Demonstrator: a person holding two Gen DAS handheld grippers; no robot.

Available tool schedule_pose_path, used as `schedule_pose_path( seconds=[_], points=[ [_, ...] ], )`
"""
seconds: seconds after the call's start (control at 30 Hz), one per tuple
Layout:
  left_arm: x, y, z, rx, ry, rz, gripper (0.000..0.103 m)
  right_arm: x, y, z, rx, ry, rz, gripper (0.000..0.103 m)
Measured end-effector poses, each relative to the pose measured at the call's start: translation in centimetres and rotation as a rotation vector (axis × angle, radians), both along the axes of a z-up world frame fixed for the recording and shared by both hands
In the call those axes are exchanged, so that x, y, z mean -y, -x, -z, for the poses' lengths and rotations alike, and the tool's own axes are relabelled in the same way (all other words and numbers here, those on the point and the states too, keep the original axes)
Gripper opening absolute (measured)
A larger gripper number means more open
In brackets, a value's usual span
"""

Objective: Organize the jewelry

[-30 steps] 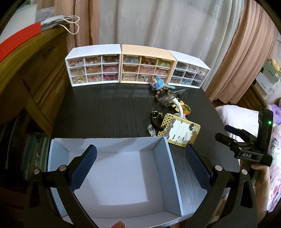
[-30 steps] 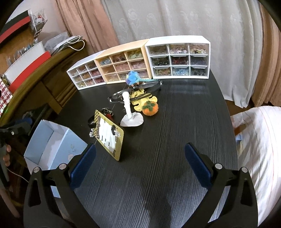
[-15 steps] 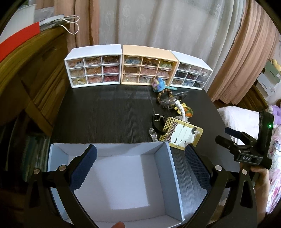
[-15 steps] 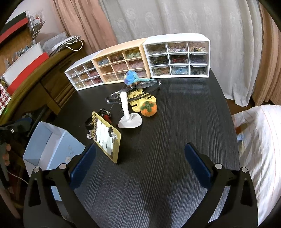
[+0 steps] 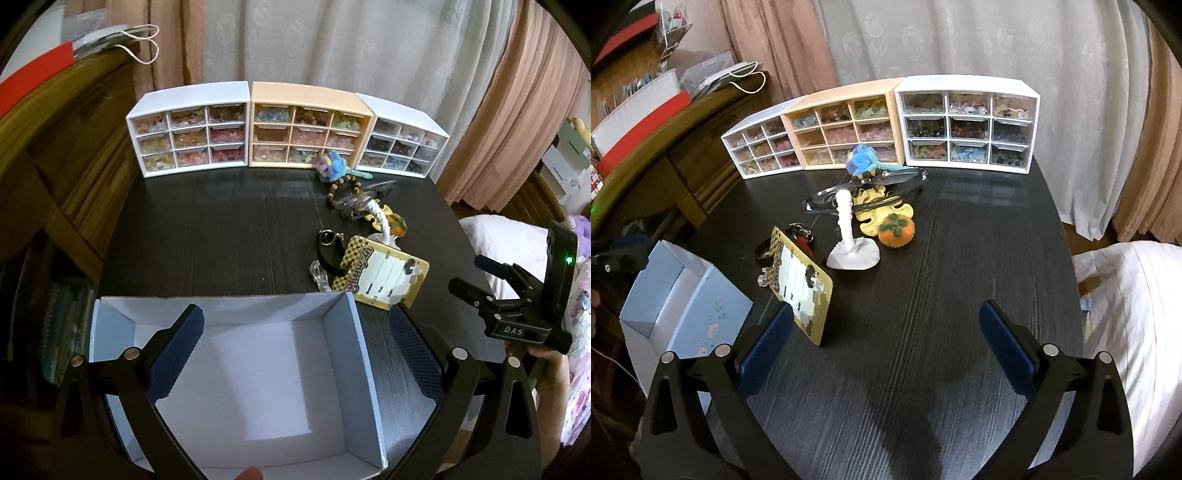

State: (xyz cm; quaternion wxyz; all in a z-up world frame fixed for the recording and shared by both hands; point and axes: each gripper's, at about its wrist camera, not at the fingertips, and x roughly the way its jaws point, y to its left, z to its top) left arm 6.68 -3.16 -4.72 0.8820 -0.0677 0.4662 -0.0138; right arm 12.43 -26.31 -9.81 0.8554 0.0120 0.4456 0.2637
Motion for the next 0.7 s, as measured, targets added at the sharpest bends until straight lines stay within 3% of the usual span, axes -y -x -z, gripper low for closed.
schedule_pose_path(
  seconds=[0.7],
  points=[
    [0.30,-0.26,0.52,-0.026,-0.001,0.000,0.099,0.95,0.01,-0.04,-0.003,0.010,0.033,0.096]
  ],
)
